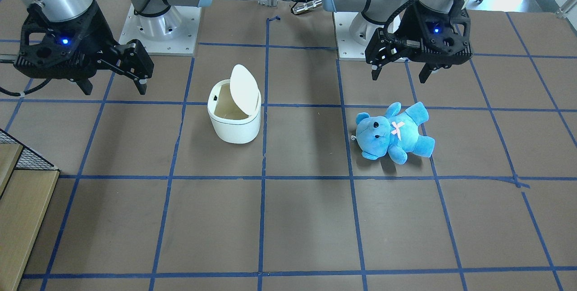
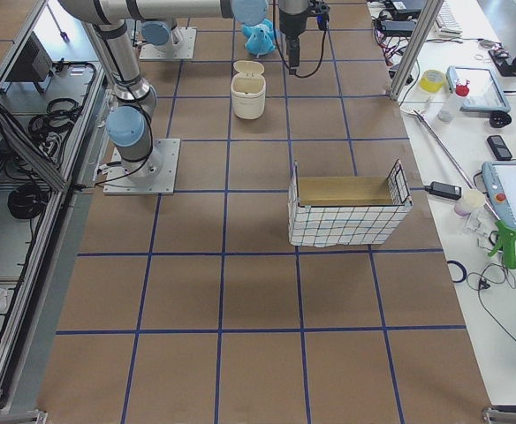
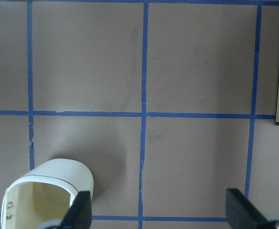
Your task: Open trash can with right arm
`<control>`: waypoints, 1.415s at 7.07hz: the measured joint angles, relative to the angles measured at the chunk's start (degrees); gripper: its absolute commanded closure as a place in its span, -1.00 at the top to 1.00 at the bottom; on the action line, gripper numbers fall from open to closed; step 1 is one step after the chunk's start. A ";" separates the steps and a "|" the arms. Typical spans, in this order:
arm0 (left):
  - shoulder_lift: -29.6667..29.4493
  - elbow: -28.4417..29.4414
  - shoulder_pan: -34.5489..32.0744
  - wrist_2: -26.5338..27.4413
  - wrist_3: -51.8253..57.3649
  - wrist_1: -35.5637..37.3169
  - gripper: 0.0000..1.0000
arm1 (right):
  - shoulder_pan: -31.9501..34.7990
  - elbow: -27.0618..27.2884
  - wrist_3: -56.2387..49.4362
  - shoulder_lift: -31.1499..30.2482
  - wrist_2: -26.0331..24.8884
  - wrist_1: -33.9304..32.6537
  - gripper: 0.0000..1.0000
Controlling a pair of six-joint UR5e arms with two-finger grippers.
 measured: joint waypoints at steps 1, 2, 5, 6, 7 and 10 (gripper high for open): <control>0.00 0.00 0.00 0.00 0.00 0.00 1.00 | 0.00 -0.07 0.02 -0.02 -0.44 0.89 1.00; 0.00 0.00 0.00 0.00 0.00 0.00 1.00 | 0.01 -0.11 0.04 -0.08 -0.47 1.32 1.00; 0.00 0.00 0.00 -0.02 0.00 0.00 1.00 | 0.01 -0.03 0.03 -0.12 1.39 1.88 1.00; 0.00 0.00 0.00 -0.01 0.00 0.00 1.00 | -0.03 -0.02 0.04 -0.10 1.71 1.93 1.00; 0.00 0.00 0.00 -0.02 0.00 0.00 1.00 | -0.06 -0.01 0.01 -0.10 1.72 1.95 1.00; 0.00 0.00 0.00 -0.01 0.00 0.00 1.00 | -0.07 -0.01 -0.04 -0.09 1.28 1.99 1.00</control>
